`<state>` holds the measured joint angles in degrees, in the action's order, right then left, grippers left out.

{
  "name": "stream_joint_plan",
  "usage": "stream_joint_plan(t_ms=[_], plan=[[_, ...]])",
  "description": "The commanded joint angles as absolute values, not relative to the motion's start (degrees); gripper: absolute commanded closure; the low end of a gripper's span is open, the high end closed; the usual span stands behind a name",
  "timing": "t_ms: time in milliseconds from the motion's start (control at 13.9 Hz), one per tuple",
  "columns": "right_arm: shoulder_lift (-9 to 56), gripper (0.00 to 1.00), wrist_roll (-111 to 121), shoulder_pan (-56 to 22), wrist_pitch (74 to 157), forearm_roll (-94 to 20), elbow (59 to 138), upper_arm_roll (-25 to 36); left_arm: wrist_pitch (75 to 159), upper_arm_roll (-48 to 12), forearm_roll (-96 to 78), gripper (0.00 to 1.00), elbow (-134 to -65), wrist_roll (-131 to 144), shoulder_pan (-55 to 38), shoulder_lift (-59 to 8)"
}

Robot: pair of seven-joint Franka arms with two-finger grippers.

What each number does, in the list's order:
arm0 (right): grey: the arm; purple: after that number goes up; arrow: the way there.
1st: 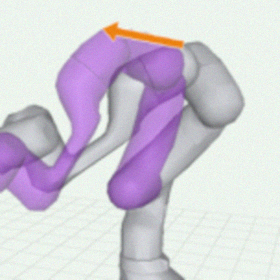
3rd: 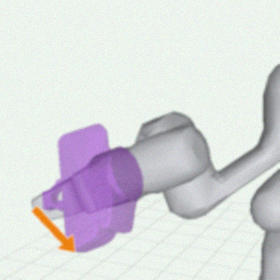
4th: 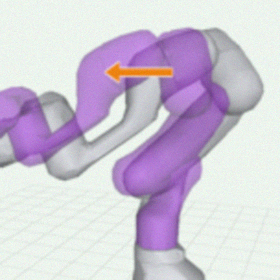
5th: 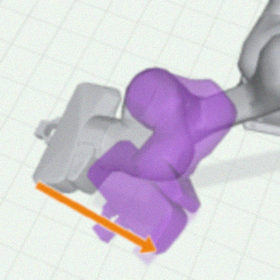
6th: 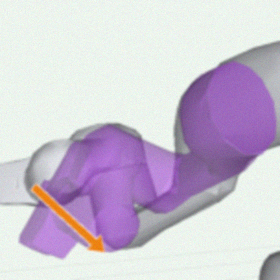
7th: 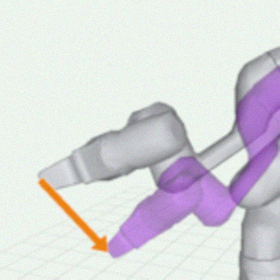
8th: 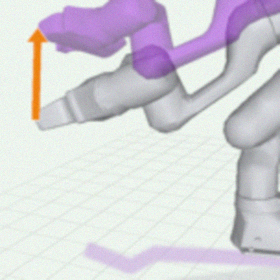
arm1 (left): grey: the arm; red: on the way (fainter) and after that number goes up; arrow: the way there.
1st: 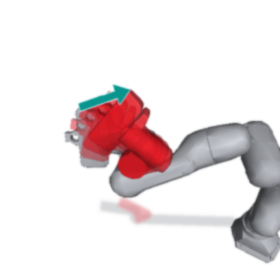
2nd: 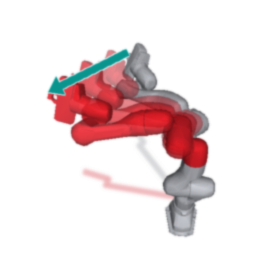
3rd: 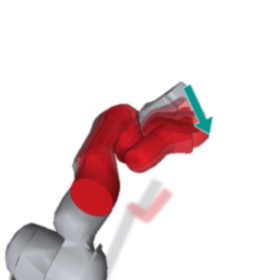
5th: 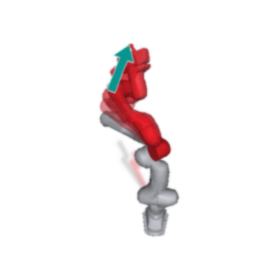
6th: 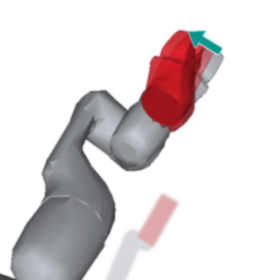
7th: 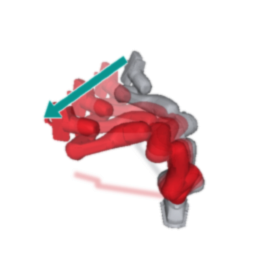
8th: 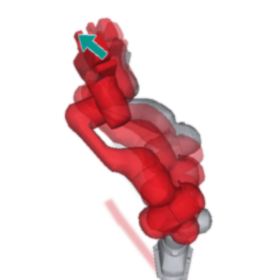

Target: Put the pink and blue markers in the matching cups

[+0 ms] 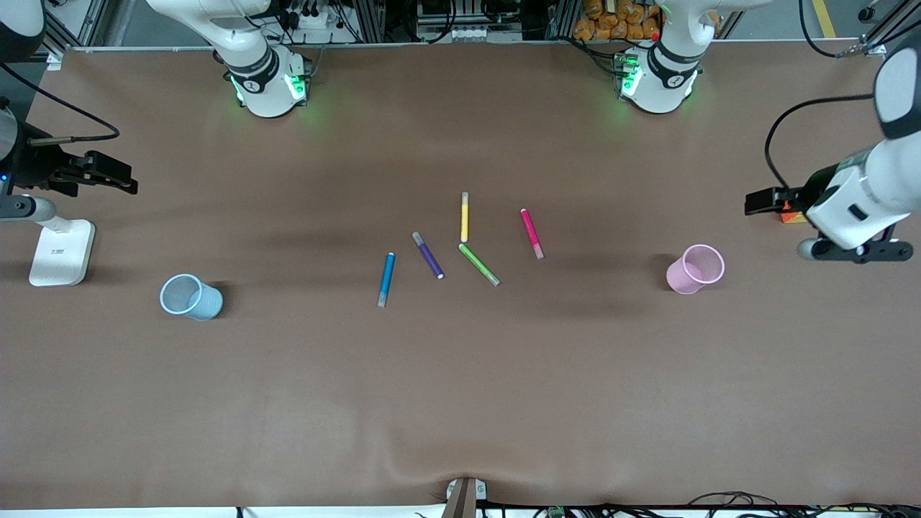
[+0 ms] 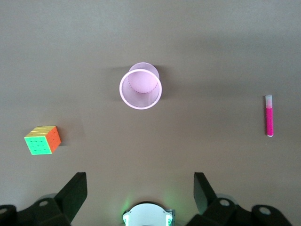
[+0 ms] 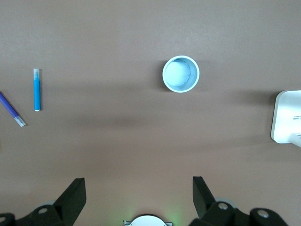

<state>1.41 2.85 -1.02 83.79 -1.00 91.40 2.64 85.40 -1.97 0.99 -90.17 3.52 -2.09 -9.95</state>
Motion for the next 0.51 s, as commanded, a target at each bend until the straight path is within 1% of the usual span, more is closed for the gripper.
stream_joint_plan(t_ms=[0,289,433], plan=[[2.0,0.0,3.1,-1.5,83.5,-0.8,91.3,2.7,85.9,-2.6,0.8,0.0,-88.6,9.0,-4.5,-12.6],[4.1,0.0,2.6,-3.2,83.4,-0.8,91.1,2.8,90.3,-2.8,-0.2,0.0,-89.7,13.0,-6.9,-15.2],[6.1,0.0,2.5,-4.7,84.2,-1.1,90.7,2.8,93.7,-2.9,-0.4,0.0,-92.5,16.4,-9.0,-15.3]])
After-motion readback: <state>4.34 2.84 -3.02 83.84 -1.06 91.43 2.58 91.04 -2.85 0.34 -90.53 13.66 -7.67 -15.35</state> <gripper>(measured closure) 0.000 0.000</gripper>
